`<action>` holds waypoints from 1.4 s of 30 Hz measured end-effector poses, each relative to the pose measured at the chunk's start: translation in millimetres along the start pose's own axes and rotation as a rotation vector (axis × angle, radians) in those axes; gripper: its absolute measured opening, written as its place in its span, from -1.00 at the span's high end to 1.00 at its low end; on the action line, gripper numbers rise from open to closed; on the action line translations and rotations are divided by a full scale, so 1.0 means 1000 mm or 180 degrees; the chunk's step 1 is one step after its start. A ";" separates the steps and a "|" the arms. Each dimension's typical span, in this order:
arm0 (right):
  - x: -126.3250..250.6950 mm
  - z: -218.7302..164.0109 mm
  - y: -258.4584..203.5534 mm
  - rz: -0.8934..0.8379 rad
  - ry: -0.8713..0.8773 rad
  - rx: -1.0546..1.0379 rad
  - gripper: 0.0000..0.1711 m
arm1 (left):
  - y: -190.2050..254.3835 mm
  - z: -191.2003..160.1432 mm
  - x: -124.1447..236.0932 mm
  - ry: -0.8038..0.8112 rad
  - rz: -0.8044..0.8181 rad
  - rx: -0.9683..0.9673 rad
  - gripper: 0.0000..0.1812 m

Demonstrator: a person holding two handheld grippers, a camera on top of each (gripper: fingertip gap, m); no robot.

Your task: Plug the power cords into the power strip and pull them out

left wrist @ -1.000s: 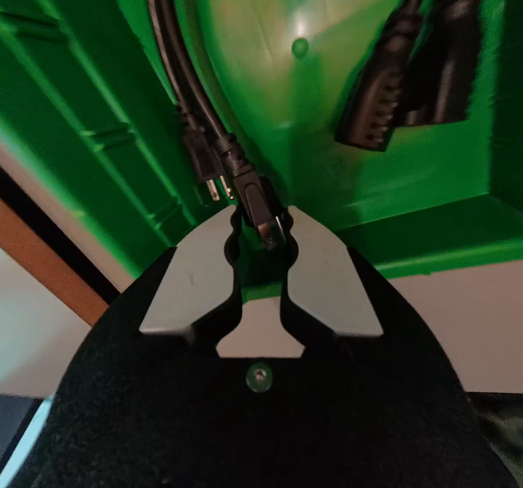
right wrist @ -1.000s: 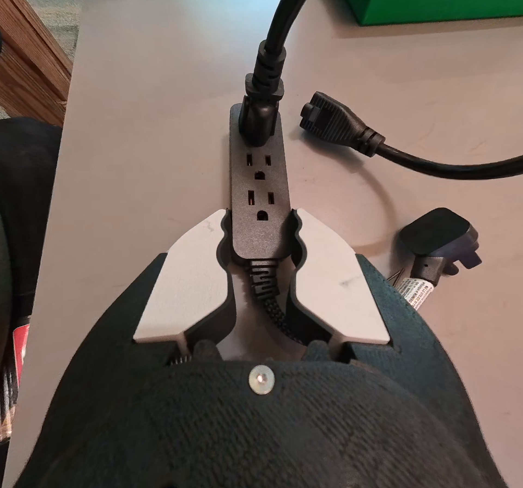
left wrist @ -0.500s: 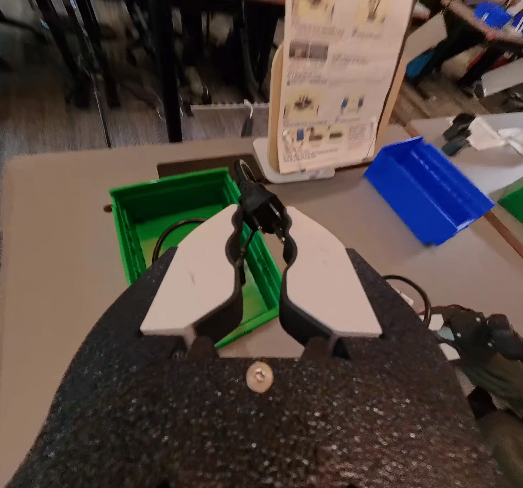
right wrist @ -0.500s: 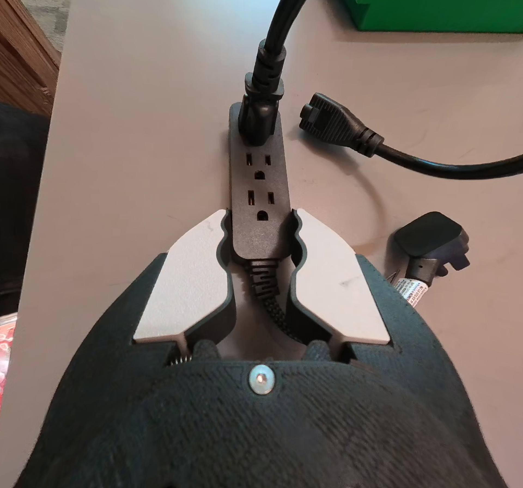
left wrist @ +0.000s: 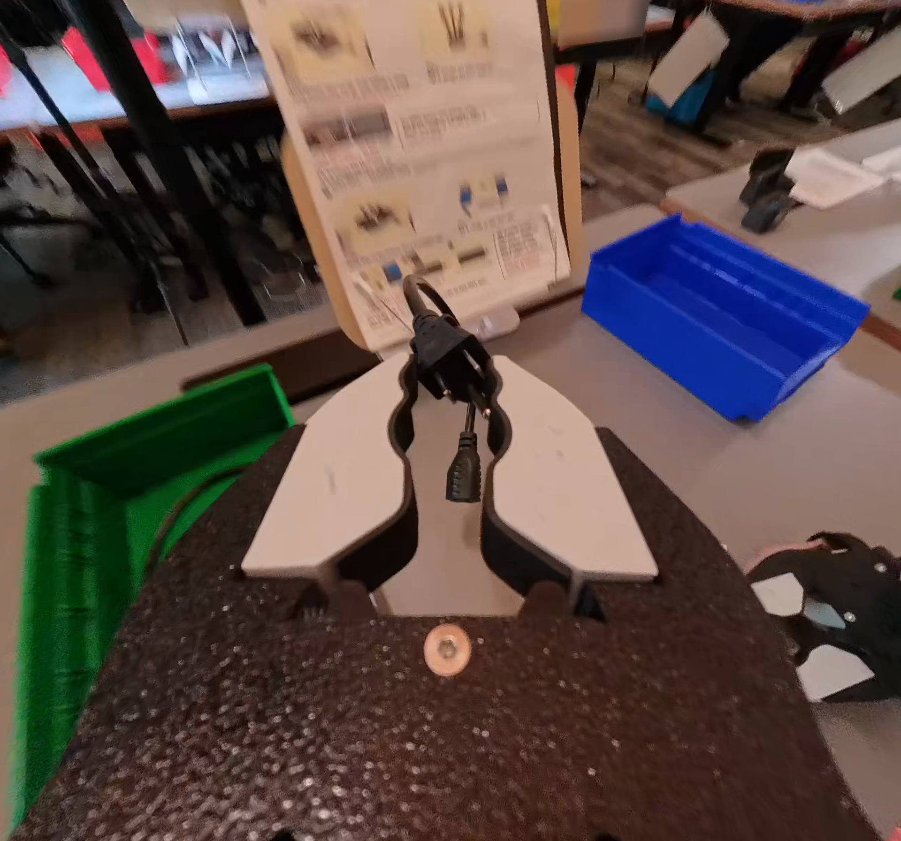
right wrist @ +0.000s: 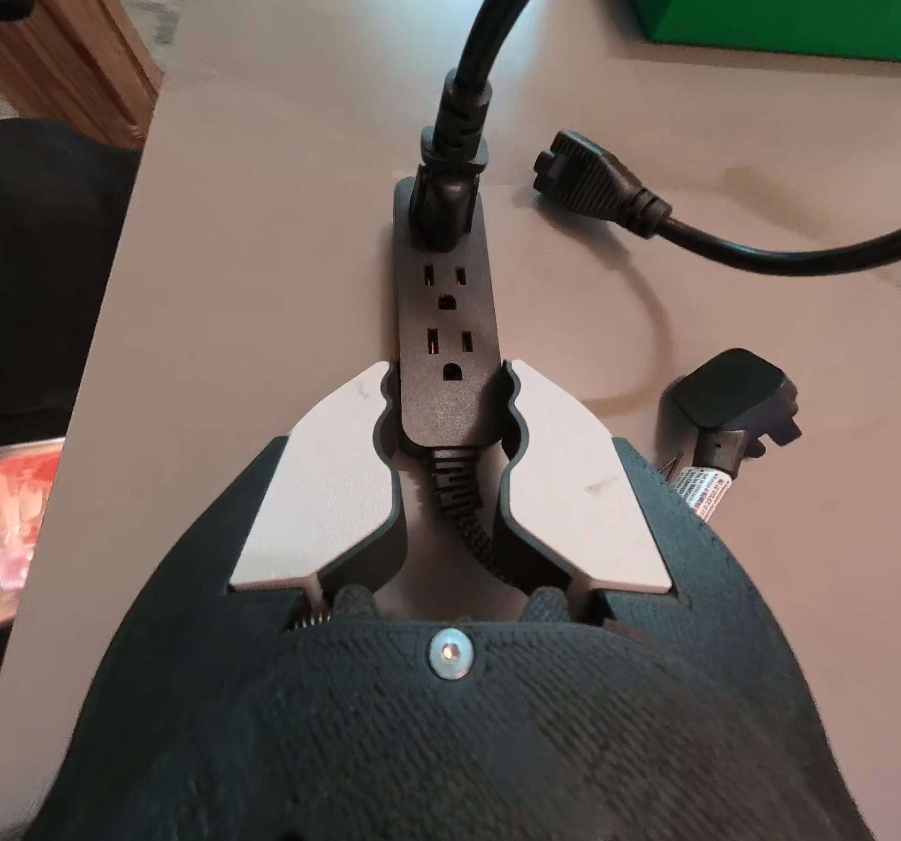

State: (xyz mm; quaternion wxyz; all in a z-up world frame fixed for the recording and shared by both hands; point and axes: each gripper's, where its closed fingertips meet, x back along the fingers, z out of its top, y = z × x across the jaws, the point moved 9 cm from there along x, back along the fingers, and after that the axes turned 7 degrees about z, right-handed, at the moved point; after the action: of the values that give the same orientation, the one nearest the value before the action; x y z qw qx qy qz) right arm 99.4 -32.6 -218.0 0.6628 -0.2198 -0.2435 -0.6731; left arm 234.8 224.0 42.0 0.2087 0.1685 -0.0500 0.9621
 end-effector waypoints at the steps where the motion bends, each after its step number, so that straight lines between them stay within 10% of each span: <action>1: 0.002 -0.002 0.001 0.0031 0.0009 -0.0019 0.52 | 0.012 -0.016 -0.017 -0.0145 -0.0013 0.0015 0.72; 9: -0.001 0.000 0.003 -0.0279 -0.0012 -0.0210 0.52 | 0.070 -0.048 -0.078 -0.0171 0.0040 -0.0018 0.72; 21: -0.008 0.005 0.006 -0.0584 -0.0032 -0.0434 0.52 | 0.156 -0.088 -0.008 0.0340 -0.0209 0.0396 0.72; 29: -0.008 0.005 0.006 -0.0602 -0.0044 -0.0407 0.52 | 0.195 -0.177 0.029 0.0675 -0.0166 -0.0645 0.72; 42: -0.007 0.005 0.004 -0.0541 -0.0033 -0.0369 0.52 | 0.175 -0.263 0.025 -0.0547 0.0154 -0.1247 0.74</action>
State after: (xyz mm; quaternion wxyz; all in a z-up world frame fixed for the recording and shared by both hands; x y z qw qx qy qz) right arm 103.7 -24.3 -218.1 0.5883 -0.2397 -0.2253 -0.7387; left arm 60.3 118.4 -200.3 0.2092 0.2048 -0.2576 0.9208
